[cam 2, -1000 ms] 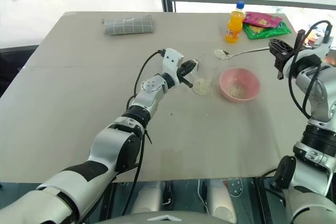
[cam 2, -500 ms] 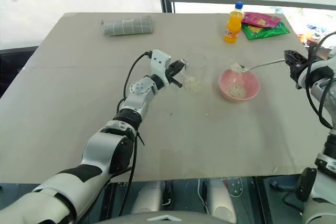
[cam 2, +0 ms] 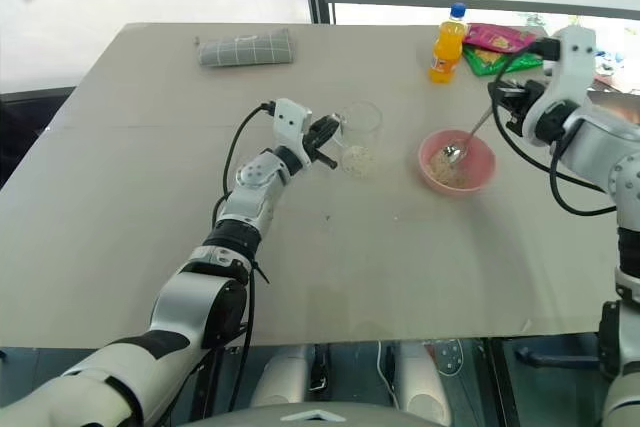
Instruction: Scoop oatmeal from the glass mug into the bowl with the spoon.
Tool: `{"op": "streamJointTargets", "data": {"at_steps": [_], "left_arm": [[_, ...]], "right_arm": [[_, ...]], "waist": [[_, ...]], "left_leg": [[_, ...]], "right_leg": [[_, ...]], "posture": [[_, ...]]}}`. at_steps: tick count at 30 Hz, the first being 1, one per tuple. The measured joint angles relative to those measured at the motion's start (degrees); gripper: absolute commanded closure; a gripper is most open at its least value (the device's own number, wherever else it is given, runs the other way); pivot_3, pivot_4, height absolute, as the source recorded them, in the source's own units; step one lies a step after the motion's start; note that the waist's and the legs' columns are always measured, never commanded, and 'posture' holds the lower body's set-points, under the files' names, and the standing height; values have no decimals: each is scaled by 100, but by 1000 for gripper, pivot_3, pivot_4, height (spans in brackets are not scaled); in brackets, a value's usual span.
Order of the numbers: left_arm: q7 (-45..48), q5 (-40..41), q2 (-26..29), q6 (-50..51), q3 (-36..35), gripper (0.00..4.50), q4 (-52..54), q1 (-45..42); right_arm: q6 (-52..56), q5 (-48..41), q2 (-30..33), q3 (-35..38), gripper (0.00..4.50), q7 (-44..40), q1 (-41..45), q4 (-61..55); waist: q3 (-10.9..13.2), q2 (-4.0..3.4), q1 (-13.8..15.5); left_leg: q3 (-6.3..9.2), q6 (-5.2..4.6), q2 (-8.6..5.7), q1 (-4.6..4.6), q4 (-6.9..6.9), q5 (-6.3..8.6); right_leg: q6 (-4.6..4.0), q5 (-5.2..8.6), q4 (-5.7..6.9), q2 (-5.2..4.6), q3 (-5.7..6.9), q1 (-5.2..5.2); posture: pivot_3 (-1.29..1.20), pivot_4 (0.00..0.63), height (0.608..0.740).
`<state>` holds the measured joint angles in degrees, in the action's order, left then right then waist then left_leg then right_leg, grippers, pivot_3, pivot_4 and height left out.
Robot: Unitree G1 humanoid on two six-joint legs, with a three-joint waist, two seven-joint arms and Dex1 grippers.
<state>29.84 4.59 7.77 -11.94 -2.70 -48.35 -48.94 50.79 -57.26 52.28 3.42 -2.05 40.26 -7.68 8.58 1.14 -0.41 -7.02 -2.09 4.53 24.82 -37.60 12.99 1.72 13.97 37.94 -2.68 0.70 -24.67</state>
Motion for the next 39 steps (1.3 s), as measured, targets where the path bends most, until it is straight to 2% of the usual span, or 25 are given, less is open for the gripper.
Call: {"op": "streamJointTargets", "data": {"at_steps": [3, 5, 7, 11, 16, 22, 28, 29, 31, 36, 39], "left_arm": [[-19, -1, 9, 90, 9, 4448, 184, 98], [-23, -6, 18, 155, 45, 4448, 289, 135], [-30, -4, 29, 202, 55, 4448, 357, 174], [-38, -5, 14, 301, 106, 4448, 464, 205], [-105, 16, 4, 350, 97, 4448, 483, 216], [-129, 25, -35, 375, 92, 4448, 481, 216], [-99, 62, -38, 393, 92, 4448, 481, 217], [-85, 64, -37, 395, 92, 4500, 481, 217], [-88, 66, -31, 398, 91, 4500, 481, 217], [-132, 73, -14, 401, 82, 4500, 481, 221], [-133, 103, -11, 407, 81, 4500, 481, 225]], "right_arm": [[-109, 912, 415, -617, 4500, -741, 57, -314], [-131, 1212, 429, -725, 4500, -1061, 76, -365], [-85, 1270, 167, -586, 4500, -1140, 145, -250], [241, 876, -653, 350, 4500, -766, 771, 345], [978, -280, -1700, 1405, 4500, -22, 1633, 578], [1423, -844, -2625, 1484, 4500, 639, 1670, 473], [1513, -584, -2811, 1056, 4500, 597, 1374, 370], [1506, -514, -2838, 995, 3933, 580, 1347, 370], [1505, -403, -2897, 920, 3452, 543, 1343, 372], [1328, -134, -3080, 894, 1382, 489, 1433, 551], [1201, -35, -3120, 978, 1382, 484, 1539, 671]], "waist": [[0, -1, -6], [0, -1, -6], [1, 0, -19], [1, -2, -16], [0, -2, -20], [0, -2, -12], [0, -2, -22], [0, -2, -25], [0, -2, -28], [0, -2, -32], [0, -2, -32]], "left_leg": [[-3, 0, -1, 0, -3, 0], [-2, -1, -1, 0, -6, 0], [-1, 0, -1, -1, -12, 0], [-3, 0, 0, 1, -23, 0], [-2, 0, 2, 1, -23, 0], [-2, -1, 1, 9, -33, 1], [0, -2, 1, 12, -37, 1], [1, -2, 1, 12, -37, 1], [1, -2, 1, 12, -37, 1], [1, -2, 1, 12, -38, 1], [1, -2, 1, 12, -38, 1]], "right_leg": [[0, 0, 0, -1, -3, -1], [0, 0, 3, -1, -3, -1], [0, -1, 7, 0, -3, 0], [6, -5, 12, 1, -3, 0], [6, -5, 12, 1, -2, 1], [9, -7, 12, -2, -1, 1], [11, -8, 13, -2, 0, 1], [11, -8, 13, -1, 0, 1], [11, -8, 13, -1, 0, 1], [11, -8, 13, -1, 0, 1], [11, -8, 13, -1, 0, 1]], "posture": [[0, 150, 740], [0, 150, 740], [0, 150, 740], [0, 150, 740], [0, 150, 740], [0, 150, 740], [0, 150, 740], [0, 150, 740], [0, 150, 740], [0, 150, 740], [0, 150, 740]]}}
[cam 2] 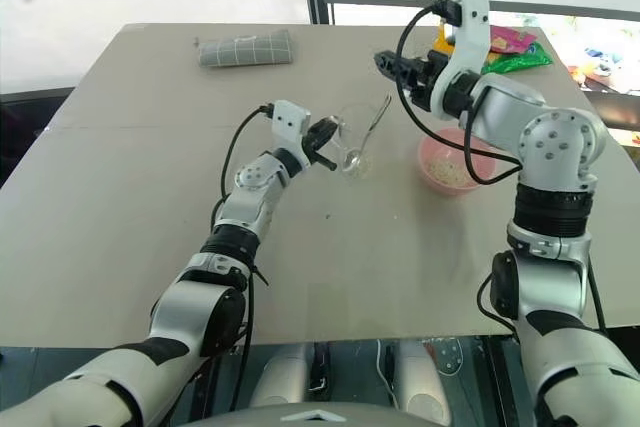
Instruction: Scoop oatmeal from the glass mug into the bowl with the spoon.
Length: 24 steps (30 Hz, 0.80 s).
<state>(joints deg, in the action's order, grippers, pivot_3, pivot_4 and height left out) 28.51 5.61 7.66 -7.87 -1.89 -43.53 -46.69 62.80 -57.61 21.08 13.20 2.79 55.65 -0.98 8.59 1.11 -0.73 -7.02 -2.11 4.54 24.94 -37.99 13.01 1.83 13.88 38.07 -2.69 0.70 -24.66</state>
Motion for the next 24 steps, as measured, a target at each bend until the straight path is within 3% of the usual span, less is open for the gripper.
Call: {"op": "streamJointTargets", "data": {"at_steps": [2, 3, 4, 5, 6, 15, 19, 24], "left_arm": [[5, 38, 8, 10, -18, 4500, 1, 17], [6, 46, 12, 13, -24, 3730, 1, 22], [3, 58, 23, 14, -32, 3689, 5, 32], [1, 60, 35, 14, -33, 3117, 11, 41], [-5, 66, 59, 15, -41, 2849, 22, 57], [3, 144, 188, 200, -108, 2849, 368, 166], [176, 256, 315, 534, -83, 2849, 1151, 581], [538, 537, 716, 1348, -36, 2849, 2678, 1544]], "right_arm": [[-83, 95, 0, 76, 1382, -12, 85, 52], [-101, 115, 0, 94, 1298, -21, 96, 56], [-116, 130, -1, 105, 1298, -45, 96, 70], [-118, 145, -5, 105, 1298, -55, 96, 85], [-118, 183, -17, 105, 1298, -75, 96, 97], [-65, 239, -52, 145, 1298, -114, 35, 66], [-37, 245, -8, 197, 1298, -119, -141, -123], [-598, 1213, 789, -122, 1298, -547, -776, -573]], "waist": [[0, 0, 0], [0, 0, 0], [0, 0, 0], [0, 0, 0], [0, 0, -2], [0, 0, -3], [0, -1, -10], [0, -1, -3]], "left_leg": [[0, 0, 0, 0, 0, 0], [0, 0, 0, 0, 0, 0], [0, 0, 0, 0, 0, 0], [-1, 0, 0, 0, 0, 0], [-1, 0, 0, 0, 0, 0], [-1, 0, 0, 0, 1, 0], [-1, 1, 1, 0, 2, 0], [-3, 1, 0, -1, 1, 0]], "right_leg": [[0, 0, -1, 0, 0, 0], [0, 0, -2, 0, 0, 0], [0, 0, -2, 0, 0, 0], [0, 0, -2, 0, 0, 0], [0, 0, -1, 0, 0, 0], [0, 0, -1, 0, 0, 0], [0, 0, 0, 0, -2, 0], [0, 0, -1, -4, -3, 0]], "posture": [[0, 150, 740], [0, 150, 740], [0, 150, 740], [0, 150, 740], [0, 150, 740], [0, 150, 740], [0, 150, 740], [0, 150, 740]]}}
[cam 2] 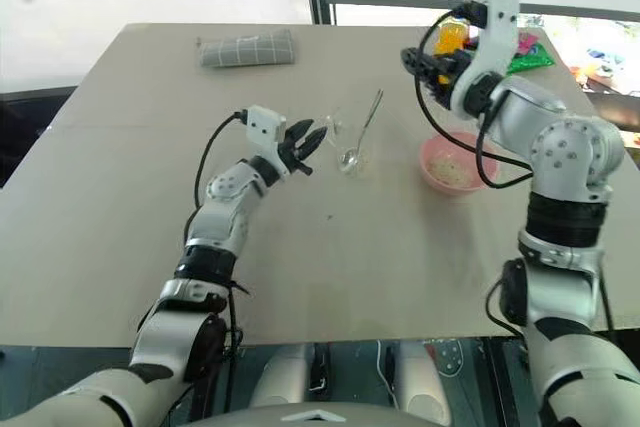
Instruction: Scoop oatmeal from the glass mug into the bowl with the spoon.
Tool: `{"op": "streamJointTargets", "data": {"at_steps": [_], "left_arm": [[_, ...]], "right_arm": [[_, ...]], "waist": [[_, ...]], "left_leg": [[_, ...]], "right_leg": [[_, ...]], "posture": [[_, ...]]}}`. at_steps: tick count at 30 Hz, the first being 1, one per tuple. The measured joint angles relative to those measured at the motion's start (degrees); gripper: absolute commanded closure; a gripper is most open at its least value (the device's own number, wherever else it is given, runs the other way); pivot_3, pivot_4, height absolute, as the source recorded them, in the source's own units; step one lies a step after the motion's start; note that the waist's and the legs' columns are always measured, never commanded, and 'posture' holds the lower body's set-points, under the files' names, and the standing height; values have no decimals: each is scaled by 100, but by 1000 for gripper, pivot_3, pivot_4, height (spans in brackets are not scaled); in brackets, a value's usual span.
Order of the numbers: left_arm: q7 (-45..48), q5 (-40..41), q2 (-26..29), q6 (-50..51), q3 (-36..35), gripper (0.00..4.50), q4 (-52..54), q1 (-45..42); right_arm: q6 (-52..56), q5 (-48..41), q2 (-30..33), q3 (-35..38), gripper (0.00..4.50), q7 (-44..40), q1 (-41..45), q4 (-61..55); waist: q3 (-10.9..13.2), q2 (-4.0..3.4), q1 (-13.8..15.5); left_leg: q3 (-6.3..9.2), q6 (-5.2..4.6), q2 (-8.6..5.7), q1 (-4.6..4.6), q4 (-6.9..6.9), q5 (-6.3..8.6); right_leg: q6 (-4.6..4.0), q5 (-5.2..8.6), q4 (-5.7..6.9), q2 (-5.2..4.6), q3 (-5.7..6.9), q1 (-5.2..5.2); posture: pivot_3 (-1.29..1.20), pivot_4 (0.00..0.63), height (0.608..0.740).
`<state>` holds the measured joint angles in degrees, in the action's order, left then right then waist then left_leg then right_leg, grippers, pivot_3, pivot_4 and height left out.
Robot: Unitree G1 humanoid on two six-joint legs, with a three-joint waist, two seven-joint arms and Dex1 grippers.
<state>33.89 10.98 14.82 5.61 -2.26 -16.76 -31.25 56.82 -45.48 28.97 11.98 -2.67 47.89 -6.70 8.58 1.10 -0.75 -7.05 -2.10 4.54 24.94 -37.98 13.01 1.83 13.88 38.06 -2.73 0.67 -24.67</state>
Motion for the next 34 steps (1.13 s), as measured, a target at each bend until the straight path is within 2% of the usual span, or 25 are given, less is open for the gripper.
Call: {"op": "streamJointTargets", "data": {"at_steps": [2, 5, 7, 8, 10, 12, 13, 16, 19, 25, 34], "left_arm": [[45, 68, 91, 238, 1, 2849, 404, 220], [190, 281, 352, 660, 11, 2849, 1370, 734], [256, 408, 614, 956, -2, 2374, 2040, 1182], [279, 495, 797, 1123, -36, 2070, 2423, 1528], [300, 572, 972, 1356, -182, 1192, 2738, 1905], [248, 748, 1119, 1593, -413, 220, 3229, 2404], [230, 816, 1194, 1675, -523, 94, 3447, 2669], [180, 955, 1293, 1779, -869, 94, 3841, 3470], [53, 1058, 1209, 1803, -1037, 94, 4028, 3974], [-180, 716, 1199, 1467, -1103, 94, 4180, 4900], [-316, 458, 1172, 1213, -1065, 94, 4191, 4938]], "right_arm": [[-146, 134, 119, 9, 1298, -201, -170, -143], [-696, 273, 184, 23, 1298, -732, -882, -703], [-910, 181, 205, 103, 1298, -1191, -1571, -1138], [-972, 107, 304, 143, 745, -1483, -2093, -1415], [-1036, 87, 430, 150, 12, -1839, -2708, -1626], [-1222, 81, 581, 157, 0, -2289, -3565, -2002], [-1349, 91, 600, 164, 0, -2541, -4040, -2145], [-1919, 448, 610, -9, 0, -3152, -5157, -2185], [-2538, 912, 516, -162, 0, -3462, -5550, -1841], [-3501, 1515, 477, -202, 0, -3964, -5828, -931], [-4285, 1865, 447, -205, 0, -4406, -5792, -314]], "waist": [[0, 0, 1], [-1, -1, -4], [-1, 0, -2], [-1, 0, 1], [-1, 0, 9], [-2, 2, 19], [-2, 2, 21], [-2, 2, -7], [1, 5, -14], [-3, 6, 1], [-3, 6, 20]], "left_leg": [[1, 0, 1, -3, -1, 0], [7, 0, 4, -9, 5, 1], [14, 1, 5, -9, 9, 1], [23, 1, 5, -11, 15, 1], [24, -7, 3, -12, 13, 5], [35, -24, 4, -23, 10, 16], [38, -26, 3, -28, 11, 17], [38, -30, 2, -51, 9, 20], [35, -31, 4, -97, 2, 20], [35, -6, 9, -120, 0, 35], [27, -24, 6, -111, 3, 42]], "right_leg": [[0, 0, 4, 2, 0, 0], [0, 0, 3, 5, -4, 2], [0, 0, -2, 5, -2, 4], [0, 0, -6, 3, -5, 4], [0, 0, -5, 1, -6, 5], [1, 1, -8, -1, 2, 23], [1, 2, -9, -2, 3, 28], [-1, 3, -11, -3, 1, 44], [-16, 19, -9, -3, 0, 87], [-25, 16, -9, -13, -2, 98], [-32, 13, -14, -13, -6, 95]], "posture": [[0, 150, 740], [0, 150, 740], [0, 150, 740], [0, 150, 740], [0, 150, 740], [0, 150, 740], [0, 150, 740], [0, 150, 740], [0, 150, 740], [0, 150, 740], [0, 150, 740]]}}
